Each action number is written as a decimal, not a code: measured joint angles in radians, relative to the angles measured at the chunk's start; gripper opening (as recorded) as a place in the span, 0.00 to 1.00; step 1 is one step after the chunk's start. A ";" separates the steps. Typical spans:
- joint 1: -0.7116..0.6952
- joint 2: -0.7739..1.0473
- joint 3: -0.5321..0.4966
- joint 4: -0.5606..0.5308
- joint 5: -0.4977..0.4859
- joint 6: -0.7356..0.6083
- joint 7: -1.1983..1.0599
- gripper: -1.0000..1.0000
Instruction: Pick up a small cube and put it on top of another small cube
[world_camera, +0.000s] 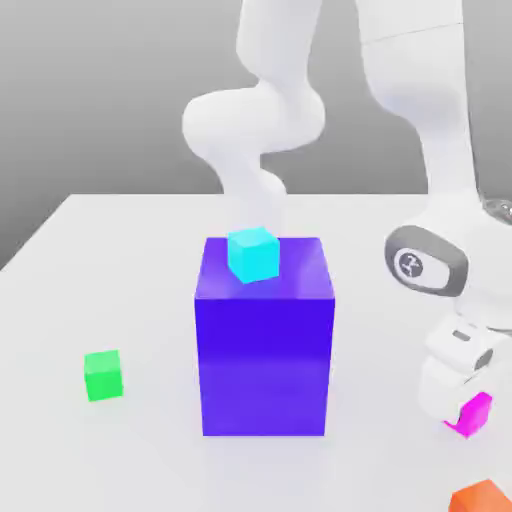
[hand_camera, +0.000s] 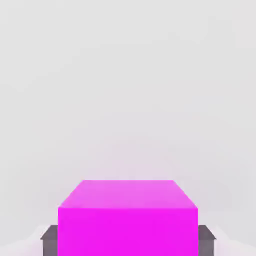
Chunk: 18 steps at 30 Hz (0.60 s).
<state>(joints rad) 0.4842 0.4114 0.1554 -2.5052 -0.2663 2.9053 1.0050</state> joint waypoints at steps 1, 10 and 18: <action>0.004 0.009 -0.005 0.002 -0.005 0.007 0.004 0.00; -0.090 -0.214 0.083 -0.028 0.151 -0.133 -0.118 0.00; -0.277 -0.320 -0.046 -0.071 0.193 -0.138 -0.248 0.00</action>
<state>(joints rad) 0.2068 0.0913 0.1098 -2.5759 -0.0731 2.7674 0.7567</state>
